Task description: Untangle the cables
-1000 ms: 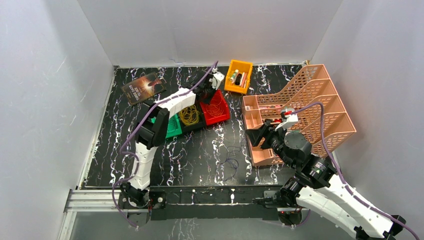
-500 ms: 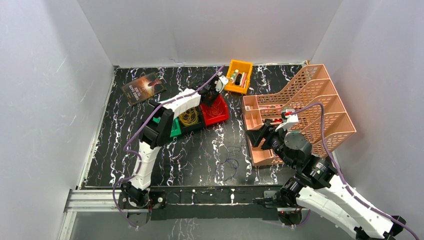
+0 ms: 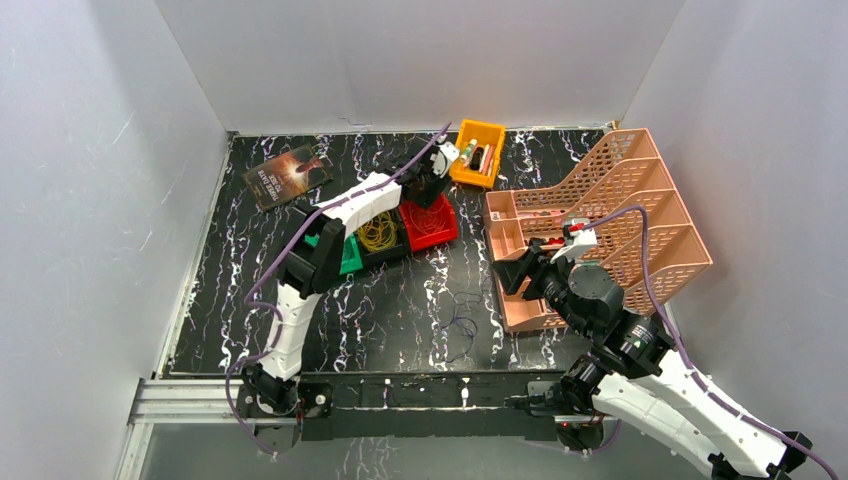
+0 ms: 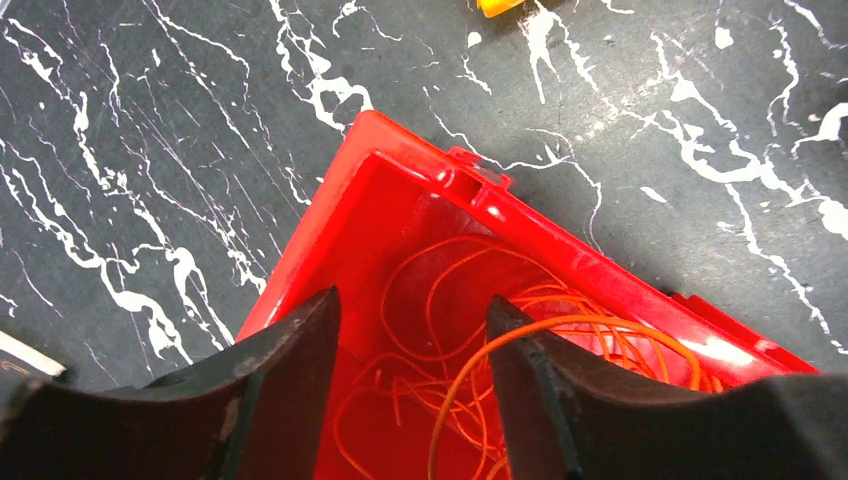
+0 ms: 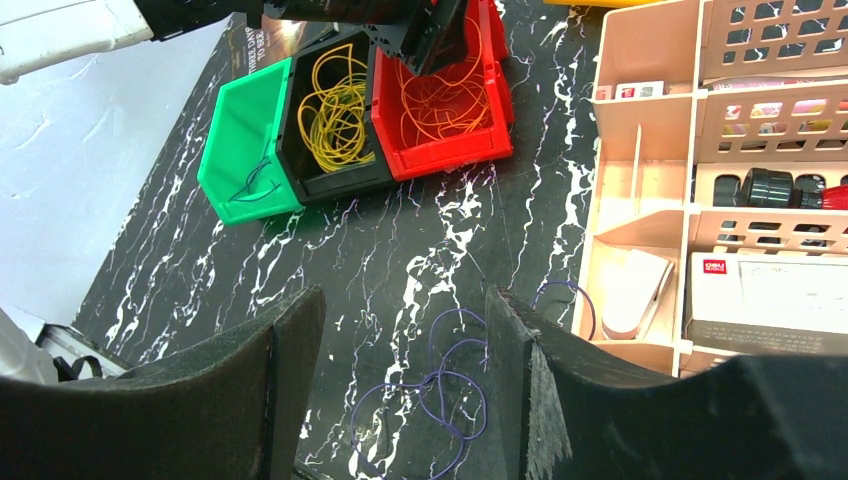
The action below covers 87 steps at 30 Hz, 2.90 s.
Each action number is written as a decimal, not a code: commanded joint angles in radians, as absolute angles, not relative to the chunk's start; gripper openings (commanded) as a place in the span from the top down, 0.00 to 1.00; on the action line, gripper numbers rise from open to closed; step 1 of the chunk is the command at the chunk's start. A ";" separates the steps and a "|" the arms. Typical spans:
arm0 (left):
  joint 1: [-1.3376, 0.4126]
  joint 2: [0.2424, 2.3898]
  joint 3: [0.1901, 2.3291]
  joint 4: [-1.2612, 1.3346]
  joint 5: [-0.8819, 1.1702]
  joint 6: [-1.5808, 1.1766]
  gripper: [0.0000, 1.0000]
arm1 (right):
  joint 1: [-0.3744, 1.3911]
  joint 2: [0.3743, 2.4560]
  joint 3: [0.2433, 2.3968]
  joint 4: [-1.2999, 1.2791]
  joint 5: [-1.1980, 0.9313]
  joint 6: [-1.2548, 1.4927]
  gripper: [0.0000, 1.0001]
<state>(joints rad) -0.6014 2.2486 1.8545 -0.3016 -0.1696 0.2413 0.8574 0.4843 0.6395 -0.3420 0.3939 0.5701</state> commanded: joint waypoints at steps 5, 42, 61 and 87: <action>-0.607 2.113 1.855 -0.334 -0.196 0.252 0.38 | 0.856 0.491 0.638 -0.295 0.398 0.571 0.31; -0.602 2.090 1.831 -0.425 -0.066 0.247 0.66 | 0.856 0.512 0.630 -0.272 0.382 0.571 0.31; -0.592 2.121 1.824 -0.487 -0.195 0.240 1.00 | 0.856 0.518 0.621 -0.260 0.374 0.575 0.31; -0.593 2.193 1.985 -0.546 -0.164 0.216 0.66 | 0.855 0.503 0.620 -0.276 0.383 0.577 0.31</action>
<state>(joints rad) -0.5968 2.2688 1.9457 -0.5171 -0.1715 0.2230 0.8574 0.5018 0.6228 -0.3191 0.3756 0.5732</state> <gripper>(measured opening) 0.305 0.688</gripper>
